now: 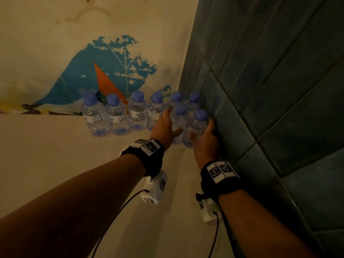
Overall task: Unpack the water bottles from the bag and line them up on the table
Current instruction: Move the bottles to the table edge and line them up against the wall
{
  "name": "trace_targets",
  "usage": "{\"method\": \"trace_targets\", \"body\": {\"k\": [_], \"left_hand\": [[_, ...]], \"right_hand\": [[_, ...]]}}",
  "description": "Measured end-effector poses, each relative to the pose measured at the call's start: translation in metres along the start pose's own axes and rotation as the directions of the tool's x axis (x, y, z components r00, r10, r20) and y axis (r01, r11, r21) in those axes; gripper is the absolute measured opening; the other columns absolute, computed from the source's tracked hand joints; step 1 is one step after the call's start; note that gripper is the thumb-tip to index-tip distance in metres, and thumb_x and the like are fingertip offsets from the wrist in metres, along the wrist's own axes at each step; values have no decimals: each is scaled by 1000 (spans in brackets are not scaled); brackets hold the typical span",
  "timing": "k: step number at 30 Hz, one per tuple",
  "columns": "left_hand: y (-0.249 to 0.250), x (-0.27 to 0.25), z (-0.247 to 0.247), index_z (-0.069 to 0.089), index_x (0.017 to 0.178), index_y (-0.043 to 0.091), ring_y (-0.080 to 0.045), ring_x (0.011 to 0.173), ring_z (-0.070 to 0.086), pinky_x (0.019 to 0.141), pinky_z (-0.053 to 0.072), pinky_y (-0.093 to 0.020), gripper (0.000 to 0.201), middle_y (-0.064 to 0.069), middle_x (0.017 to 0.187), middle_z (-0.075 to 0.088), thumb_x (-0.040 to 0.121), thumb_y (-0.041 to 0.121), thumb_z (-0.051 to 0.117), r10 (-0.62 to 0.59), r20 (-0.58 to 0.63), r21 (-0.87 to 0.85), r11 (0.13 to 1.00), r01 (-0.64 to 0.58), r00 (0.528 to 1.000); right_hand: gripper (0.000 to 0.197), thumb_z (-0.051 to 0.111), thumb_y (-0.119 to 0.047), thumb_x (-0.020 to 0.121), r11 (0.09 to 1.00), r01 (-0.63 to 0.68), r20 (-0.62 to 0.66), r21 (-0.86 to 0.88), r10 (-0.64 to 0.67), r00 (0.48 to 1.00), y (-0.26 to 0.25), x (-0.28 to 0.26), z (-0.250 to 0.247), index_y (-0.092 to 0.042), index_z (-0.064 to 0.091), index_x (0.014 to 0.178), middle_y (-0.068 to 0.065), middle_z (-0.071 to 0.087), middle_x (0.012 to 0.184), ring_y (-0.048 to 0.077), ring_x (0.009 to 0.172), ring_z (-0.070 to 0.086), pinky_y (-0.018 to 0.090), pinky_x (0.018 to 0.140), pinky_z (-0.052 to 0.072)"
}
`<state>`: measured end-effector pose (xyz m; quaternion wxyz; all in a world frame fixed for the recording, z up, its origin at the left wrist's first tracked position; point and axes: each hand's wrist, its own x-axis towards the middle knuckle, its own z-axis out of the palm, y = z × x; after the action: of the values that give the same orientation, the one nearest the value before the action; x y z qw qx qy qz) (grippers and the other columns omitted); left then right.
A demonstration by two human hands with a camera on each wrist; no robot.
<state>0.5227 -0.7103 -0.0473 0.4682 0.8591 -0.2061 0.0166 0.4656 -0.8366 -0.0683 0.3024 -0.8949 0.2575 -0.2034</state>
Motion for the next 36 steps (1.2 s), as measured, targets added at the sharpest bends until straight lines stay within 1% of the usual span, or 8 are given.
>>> {"method": "trace_targets", "body": {"k": [3,7,14,20,24,28,34,36], "left_hand": [[11,-40,-18,36,129,5,-27,121,50,85,32,-15,59,-15,133,51,81,20,68,-50,0,-72,996,50,999],[32,-117,-47,33,133,14,-27,121,50,97,40,-32,56,-12,134,51,87,31,60,-188,67,-19,982,190,980],[67,-270,-119,33,128,34,-5,114,55,97,45,-24,46,11,125,54,88,46,51,-191,89,-23,981,194,978],[55,-401,-190,19,117,56,15,114,42,97,34,-4,63,32,123,40,62,87,18,-287,279,4,955,298,917],[18,-489,-230,33,115,61,28,101,43,89,36,1,50,36,115,48,70,82,22,-365,138,93,930,355,921],[-5,-548,-272,48,117,44,9,94,59,81,45,-7,53,19,110,64,78,76,33,-503,-48,111,856,505,863],[-23,-558,-299,51,116,29,-8,92,63,78,55,-29,35,6,116,61,84,36,61,-572,-251,28,802,597,781],[-20,-546,-299,48,117,22,-13,92,60,78,51,-29,39,5,114,56,83,28,65,-551,-319,38,805,591,771]], "right_hand": [[82,70,-35,79,1000,-8,7,27,8,1000,-2,-23,-12,-23,19,141,22,59,125,37,106,62,48,85,52],[82,71,-31,79,978,-7,92,208,-12,996,-4,-78,-37,-27,19,141,15,48,139,31,118,55,45,97,47],[76,72,-34,76,958,-159,363,240,64,930,-22,-203,-95,-37,25,136,4,52,128,19,91,62,40,81,55],[70,71,-40,76,981,-45,646,188,-89,758,-60,-313,-106,-46,28,130,-9,52,119,8,84,64,27,76,56],[67,72,-41,75,974,13,792,225,-191,579,-93,-381,-87,-54,28,123,-8,49,121,8,90,62,28,83,55],[71,70,-47,74,939,62,826,337,-327,460,-133,-431,-62,-59,19,122,-7,43,128,3,104,55,7,83,44],[83,78,-31,73,900,74,704,430,-385,597,-174,-442,-18,-37,24,135,-6,39,139,9,123,45,28,99,42],[78,79,-22,72,881,74,662,467,-403,632,-181,-436,-9,-41,29,129,-16,45,132,-5,117,45,14,99,37]]}}
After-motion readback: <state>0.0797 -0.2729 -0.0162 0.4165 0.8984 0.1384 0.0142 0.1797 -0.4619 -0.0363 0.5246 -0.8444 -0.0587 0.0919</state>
